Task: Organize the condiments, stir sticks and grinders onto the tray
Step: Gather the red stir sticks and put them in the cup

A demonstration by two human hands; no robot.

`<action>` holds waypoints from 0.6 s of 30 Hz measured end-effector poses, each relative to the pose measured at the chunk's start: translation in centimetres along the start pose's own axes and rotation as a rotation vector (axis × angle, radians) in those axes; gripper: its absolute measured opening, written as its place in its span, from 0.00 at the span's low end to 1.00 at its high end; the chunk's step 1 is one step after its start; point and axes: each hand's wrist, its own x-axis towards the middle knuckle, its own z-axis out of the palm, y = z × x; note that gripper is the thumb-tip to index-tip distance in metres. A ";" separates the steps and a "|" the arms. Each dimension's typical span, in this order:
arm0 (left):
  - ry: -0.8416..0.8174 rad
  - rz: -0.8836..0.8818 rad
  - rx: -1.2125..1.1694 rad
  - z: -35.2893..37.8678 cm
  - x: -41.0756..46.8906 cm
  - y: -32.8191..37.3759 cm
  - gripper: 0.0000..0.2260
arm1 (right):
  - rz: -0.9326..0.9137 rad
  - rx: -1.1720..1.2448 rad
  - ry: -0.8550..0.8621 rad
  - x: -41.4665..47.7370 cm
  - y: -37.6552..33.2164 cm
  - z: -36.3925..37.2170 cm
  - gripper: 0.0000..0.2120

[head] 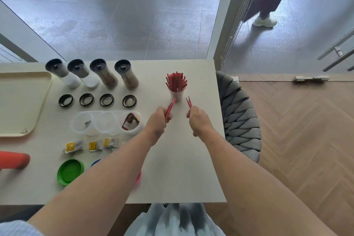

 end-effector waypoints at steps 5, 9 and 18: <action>-0.017 -0.005 0.057 -0.2 0.3 0.2 0.08 | -0.031 -0.008 0.016 0.5 0.1 0.4 0.14; -0.037 0.067 -0.021 -0.2 -0.2 0.5 0.08 | -0.032 0.184 -0.046 0.6 -0.1 0.5 0.13; 0.025 0.301 0.152 -1.4 0.4 2.3 0.14 | -0.209 0.387 0.079 1.3 -2.7 -0.5 0.14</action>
